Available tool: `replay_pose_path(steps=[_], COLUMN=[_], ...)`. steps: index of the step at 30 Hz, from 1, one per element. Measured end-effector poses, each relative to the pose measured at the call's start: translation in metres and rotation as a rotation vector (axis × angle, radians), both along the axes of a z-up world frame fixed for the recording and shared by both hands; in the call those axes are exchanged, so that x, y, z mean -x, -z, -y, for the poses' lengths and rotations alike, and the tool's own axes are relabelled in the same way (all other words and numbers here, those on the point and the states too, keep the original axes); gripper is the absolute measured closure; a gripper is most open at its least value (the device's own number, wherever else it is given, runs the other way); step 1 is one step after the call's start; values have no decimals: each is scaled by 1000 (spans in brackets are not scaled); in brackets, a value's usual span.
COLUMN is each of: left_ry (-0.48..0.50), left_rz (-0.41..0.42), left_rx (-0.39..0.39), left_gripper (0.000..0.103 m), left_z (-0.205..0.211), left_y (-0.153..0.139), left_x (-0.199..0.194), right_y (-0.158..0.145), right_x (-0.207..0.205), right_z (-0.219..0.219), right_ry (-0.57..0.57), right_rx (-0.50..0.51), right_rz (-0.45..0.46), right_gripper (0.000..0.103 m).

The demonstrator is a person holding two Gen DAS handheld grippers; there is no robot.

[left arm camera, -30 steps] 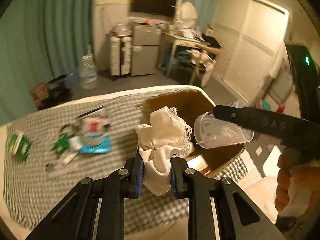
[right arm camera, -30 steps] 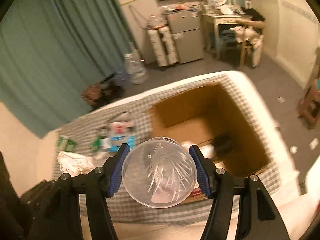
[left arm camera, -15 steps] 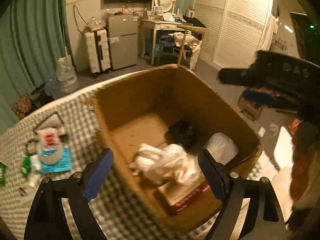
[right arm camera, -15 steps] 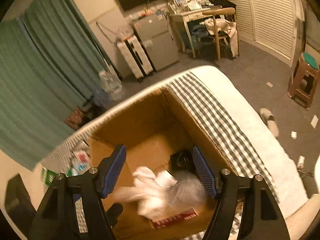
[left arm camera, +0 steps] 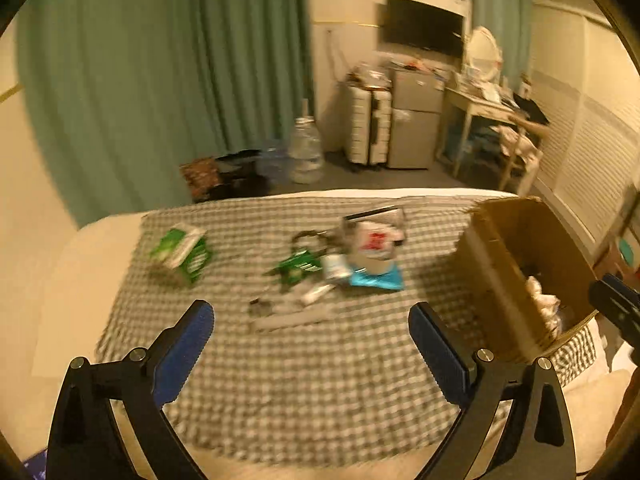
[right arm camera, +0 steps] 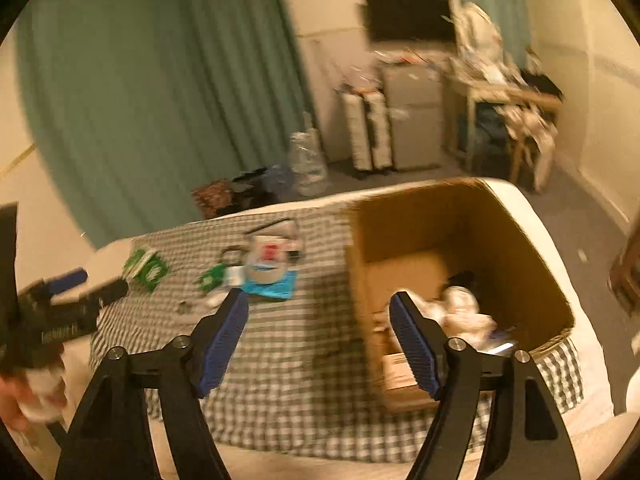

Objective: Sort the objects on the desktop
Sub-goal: 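Move both empty grippers back over the bedspread, then grasp black hair tie with left gripper while right gripper grasps white foam tube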

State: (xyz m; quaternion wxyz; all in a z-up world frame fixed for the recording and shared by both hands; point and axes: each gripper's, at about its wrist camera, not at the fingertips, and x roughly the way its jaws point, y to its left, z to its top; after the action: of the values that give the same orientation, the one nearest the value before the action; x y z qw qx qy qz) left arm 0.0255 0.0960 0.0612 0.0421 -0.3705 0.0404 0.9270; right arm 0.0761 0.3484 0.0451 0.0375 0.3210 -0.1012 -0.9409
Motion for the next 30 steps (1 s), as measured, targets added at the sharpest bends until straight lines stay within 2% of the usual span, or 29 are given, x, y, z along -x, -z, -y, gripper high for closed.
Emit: replay_pose_path(steps=[3,6,10,12,14,17,19,22,24,26,27,30], left_ry=[-48,-127,-161,-174,-144,-90,-65,-46,-33,-35,-42,-105], left_rz=[0,-3,14,33,54,95,130,131,116,136,156,197], left_rx=[41,45,-22,-25,-16,10,-4,-11,33,58,48,-51], left_gripper=[2,0,0,0,0,0,0,0,0,0,0,0], left_z=[44,66,75,72,63,45,38,33,34,41,46,76], left_y=[8,21,53,75,93,120,140,157,172,189,196,217], left_x=[-21,-36,-41,-36,-31,-8,11,34,55,80,90,119], right_y=[-4,-4,11,25,42,68,84,107,121,134,140,154], right_x=[-14,-22,-20,-17,-10,4,17,49,68,85,96,119], right_z=[38,63,76,83,85,88,91,96,98,104,107,119], right_ry=[-61,-53,-96,-101,-81,-65,-66,-88,-104,-142,-152,-189], right_rx=[60,46,41,9,-40,-94,-112,-84,-57,-29,-26,-28], right_rz=[-4,-18,-11,13,43,66,82,125,160,183,193,185], right_gripper=[18,12,11,11,11,11,11,11,11,11,11,11])
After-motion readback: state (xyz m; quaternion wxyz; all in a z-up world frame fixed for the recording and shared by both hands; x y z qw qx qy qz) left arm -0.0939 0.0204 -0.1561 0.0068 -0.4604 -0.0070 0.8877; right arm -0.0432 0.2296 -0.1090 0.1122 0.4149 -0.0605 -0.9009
